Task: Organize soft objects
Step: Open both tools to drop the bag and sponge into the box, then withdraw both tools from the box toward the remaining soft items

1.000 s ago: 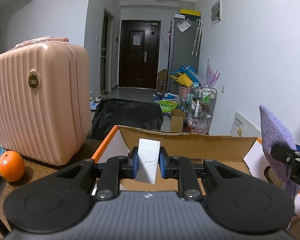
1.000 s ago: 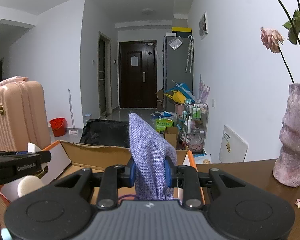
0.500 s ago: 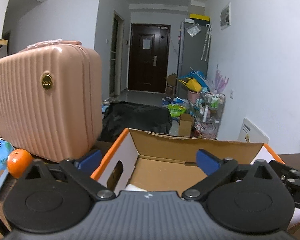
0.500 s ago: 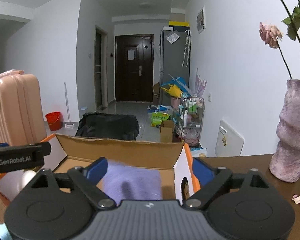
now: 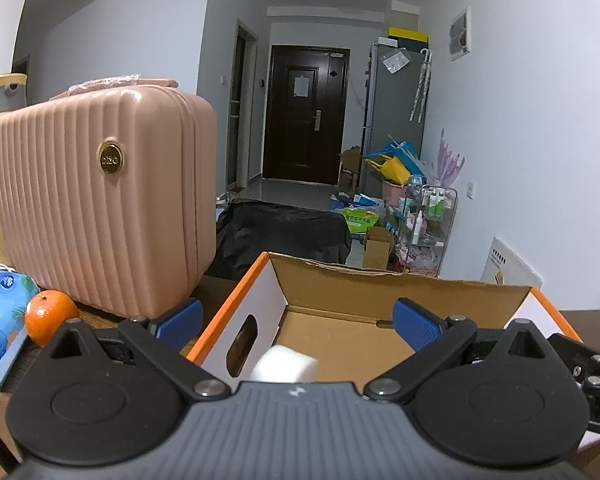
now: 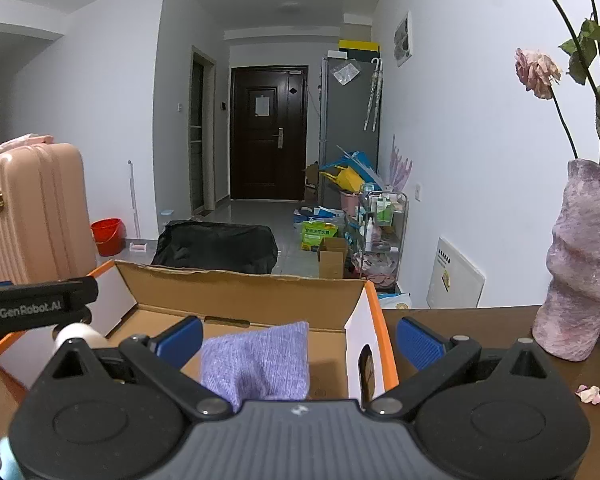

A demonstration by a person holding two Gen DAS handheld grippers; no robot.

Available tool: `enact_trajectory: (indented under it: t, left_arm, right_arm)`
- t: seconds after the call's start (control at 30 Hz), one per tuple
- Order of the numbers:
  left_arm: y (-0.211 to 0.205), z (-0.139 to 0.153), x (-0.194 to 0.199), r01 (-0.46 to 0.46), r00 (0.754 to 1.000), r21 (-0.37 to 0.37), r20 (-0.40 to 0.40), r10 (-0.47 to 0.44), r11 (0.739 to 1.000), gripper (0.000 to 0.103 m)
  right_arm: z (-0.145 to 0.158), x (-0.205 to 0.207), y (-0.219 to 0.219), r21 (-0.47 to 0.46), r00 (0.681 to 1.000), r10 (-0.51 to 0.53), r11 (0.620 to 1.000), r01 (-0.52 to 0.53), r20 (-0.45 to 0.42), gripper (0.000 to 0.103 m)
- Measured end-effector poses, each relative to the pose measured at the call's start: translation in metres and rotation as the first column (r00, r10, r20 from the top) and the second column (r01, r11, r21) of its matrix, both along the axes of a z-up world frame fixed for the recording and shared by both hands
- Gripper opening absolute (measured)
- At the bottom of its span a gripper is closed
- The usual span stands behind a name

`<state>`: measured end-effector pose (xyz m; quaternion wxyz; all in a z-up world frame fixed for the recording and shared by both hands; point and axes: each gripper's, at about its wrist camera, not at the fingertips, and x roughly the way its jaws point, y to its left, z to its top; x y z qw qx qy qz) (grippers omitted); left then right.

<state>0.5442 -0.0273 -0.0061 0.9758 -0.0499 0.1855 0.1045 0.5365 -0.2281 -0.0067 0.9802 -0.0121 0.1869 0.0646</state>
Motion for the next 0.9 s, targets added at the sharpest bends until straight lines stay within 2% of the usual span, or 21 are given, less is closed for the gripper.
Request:
enact_trajectory:
  t: [0.27,0.9]
  left_arm:
    - [-0.005,0.002,-0.021,0.02,1.0,0.037,0.019,-0.02,0.999,0.103]
    - [0.003,0.002,-0.077,0.034,0.999,0.05,0.018,-0.035,0.998,0.103]
  right_arm:
    - [0.001,-0.021,-0.002,-0.008,1.0,0.007,1.0,-0.007,0.005,0.103]
    - [-0.007,-0.088,-0.013,-0.03,1.0,0.023,0.999,-0.023,0.004,0.103]
